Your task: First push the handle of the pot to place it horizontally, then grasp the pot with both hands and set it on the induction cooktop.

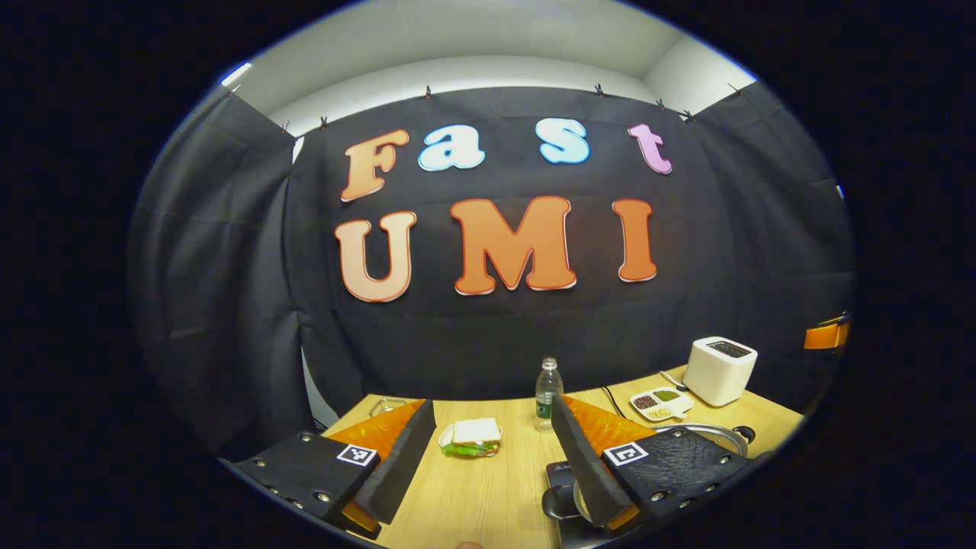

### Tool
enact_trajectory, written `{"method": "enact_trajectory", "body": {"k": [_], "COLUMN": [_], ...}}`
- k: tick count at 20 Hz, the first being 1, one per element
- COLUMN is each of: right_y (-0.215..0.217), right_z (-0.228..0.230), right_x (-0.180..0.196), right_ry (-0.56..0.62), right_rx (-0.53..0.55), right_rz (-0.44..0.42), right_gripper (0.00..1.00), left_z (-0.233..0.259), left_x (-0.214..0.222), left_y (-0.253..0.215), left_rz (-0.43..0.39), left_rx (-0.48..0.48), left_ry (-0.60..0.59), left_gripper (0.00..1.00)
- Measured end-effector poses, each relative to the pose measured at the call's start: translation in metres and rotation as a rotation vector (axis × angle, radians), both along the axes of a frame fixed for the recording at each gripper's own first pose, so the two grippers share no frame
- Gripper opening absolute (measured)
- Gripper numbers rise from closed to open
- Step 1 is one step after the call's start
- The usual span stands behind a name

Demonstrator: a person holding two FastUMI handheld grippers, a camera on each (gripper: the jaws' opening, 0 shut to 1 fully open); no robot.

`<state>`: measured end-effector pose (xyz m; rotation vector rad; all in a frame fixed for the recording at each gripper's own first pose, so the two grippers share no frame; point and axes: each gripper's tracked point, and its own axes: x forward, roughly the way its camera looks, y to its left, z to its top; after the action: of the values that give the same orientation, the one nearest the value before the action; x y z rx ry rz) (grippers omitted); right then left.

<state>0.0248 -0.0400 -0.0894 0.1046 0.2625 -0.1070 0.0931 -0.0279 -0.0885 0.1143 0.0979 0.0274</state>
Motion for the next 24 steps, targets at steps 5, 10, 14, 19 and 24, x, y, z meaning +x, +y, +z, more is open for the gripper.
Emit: {"method": "enact_trajectory", "body": {"k": [5,10,14,19,24], "right_y": [-0.023,-0.039,-0.043,-0.047,-0.028], "right_z": [0.031,0.045,0.034,0.013,0.008], "right_x": [-0.019,-0.029,-0.03,-0.023,-0.014], "right_ry": [-0.05,-0.1,-0.108,-0.099,-0.125], "right_rx": [-0.061,-0.112,-0.124,-0.134,-0.126], "right_rz": [-0.025,-0.025,-0.008,0.01,0.086], "right_gripper": [0.95,0.94,0.95,0.95,0.95], "left_z": [0.049,0.07,0.056,0.053,0.038], "left_x": [-0.02,-0.043,-0.046,-0.042,-0.038], "left_y": [0.018,0.0,-0.021,-0.021,-0.025], "left_rz": [0.015,0.001,-0.029,0.005,0.037], "left_rx": [-0.027,-0.005,-0.123,-0.203,-0.195], "left_ry": [-0.078,-0.116,-0.075,-0.1,-0.083], "left_gripper": [0.94,0.91,0.92,0.91,0.9]}}
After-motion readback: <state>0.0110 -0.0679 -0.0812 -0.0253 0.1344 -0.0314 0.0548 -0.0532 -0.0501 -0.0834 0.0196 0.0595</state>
